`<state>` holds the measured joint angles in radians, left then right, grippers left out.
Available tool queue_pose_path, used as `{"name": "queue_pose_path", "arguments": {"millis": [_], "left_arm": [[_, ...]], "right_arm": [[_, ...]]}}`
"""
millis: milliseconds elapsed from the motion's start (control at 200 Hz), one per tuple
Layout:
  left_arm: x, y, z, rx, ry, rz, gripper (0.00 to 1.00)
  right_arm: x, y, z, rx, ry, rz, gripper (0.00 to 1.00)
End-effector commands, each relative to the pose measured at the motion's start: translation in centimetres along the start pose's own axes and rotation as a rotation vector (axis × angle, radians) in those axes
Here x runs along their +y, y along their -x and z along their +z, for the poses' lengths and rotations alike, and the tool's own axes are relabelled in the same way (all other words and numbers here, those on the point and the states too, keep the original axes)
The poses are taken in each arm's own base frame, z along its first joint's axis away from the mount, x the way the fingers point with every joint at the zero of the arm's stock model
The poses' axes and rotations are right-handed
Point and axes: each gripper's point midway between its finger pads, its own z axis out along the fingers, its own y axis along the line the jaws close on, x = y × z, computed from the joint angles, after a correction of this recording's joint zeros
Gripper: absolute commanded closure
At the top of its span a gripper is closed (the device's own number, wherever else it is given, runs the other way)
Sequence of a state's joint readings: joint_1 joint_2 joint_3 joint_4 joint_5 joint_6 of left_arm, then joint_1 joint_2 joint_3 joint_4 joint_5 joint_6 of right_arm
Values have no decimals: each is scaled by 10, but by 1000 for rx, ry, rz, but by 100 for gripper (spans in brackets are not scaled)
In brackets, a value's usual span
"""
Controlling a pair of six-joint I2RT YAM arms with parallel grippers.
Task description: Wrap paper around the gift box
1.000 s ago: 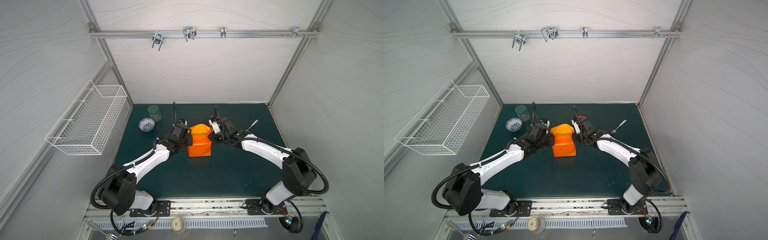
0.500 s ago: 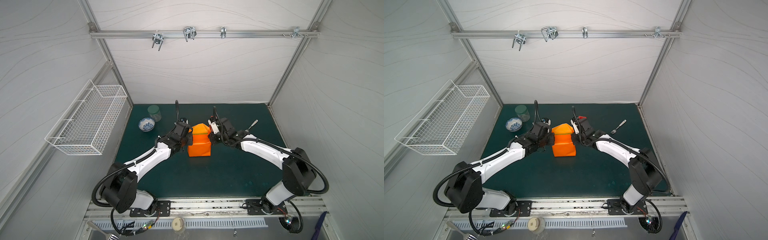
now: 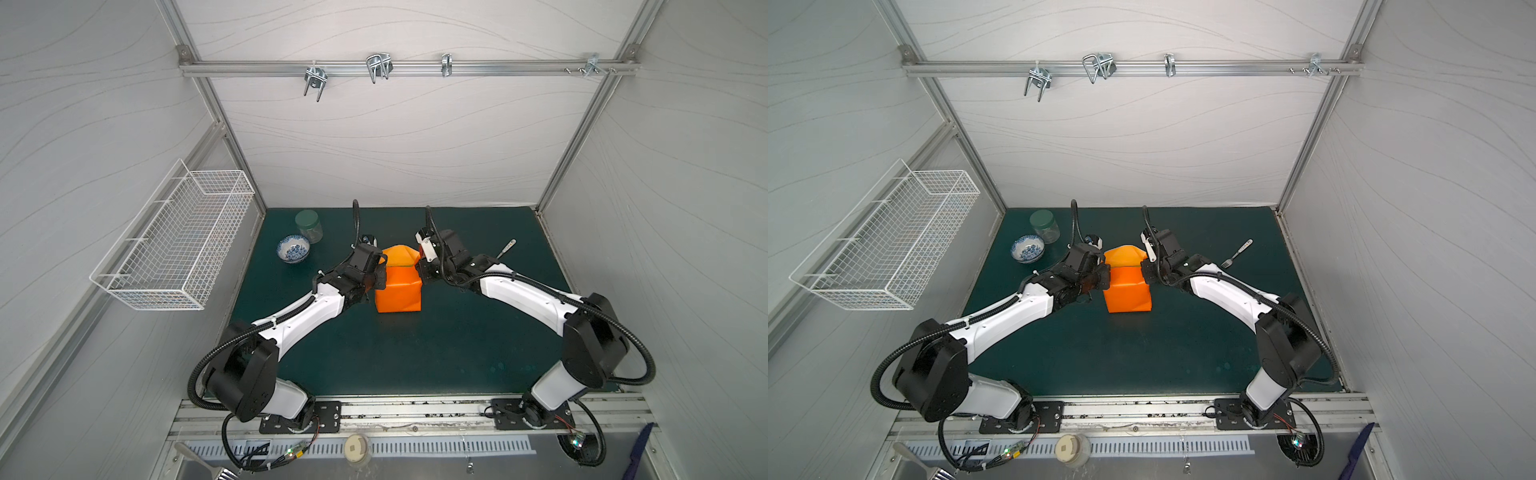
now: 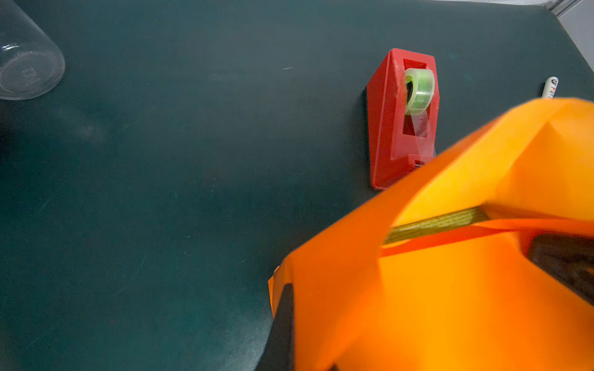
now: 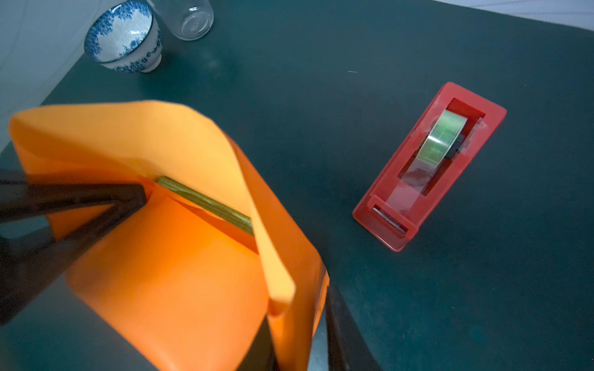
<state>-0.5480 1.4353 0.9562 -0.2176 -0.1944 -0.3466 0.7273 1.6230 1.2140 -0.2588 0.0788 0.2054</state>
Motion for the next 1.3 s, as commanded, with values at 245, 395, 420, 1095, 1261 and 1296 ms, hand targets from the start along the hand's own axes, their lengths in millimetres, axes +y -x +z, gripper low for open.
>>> {"name": "queue_pose_path", "arguments": {"millis": [245,395,420,1095,1261,1296], "left_arm": [[-6,27,-17,-49,-3,-1,86],[-6,32,-14,-50,18,24,92],[-5,31,-12,-42,23,29,93],[-7,15,0,-2,4,22,100],[-10,17,-3,-11,-12,17,100],[-10,18,-3,-11,-12,16,100]], "right_arm": [[-5,-19,10,57,-21,-16,94],[-4,-19,9,56,-13,-14,95],[-5,-20,9,57,-15,-14,95],[9,8,-57,-48,180,105,61],[-12,13,-69,-75,269,235,58],[-18,13,-68,-73,271,255,57]]}}
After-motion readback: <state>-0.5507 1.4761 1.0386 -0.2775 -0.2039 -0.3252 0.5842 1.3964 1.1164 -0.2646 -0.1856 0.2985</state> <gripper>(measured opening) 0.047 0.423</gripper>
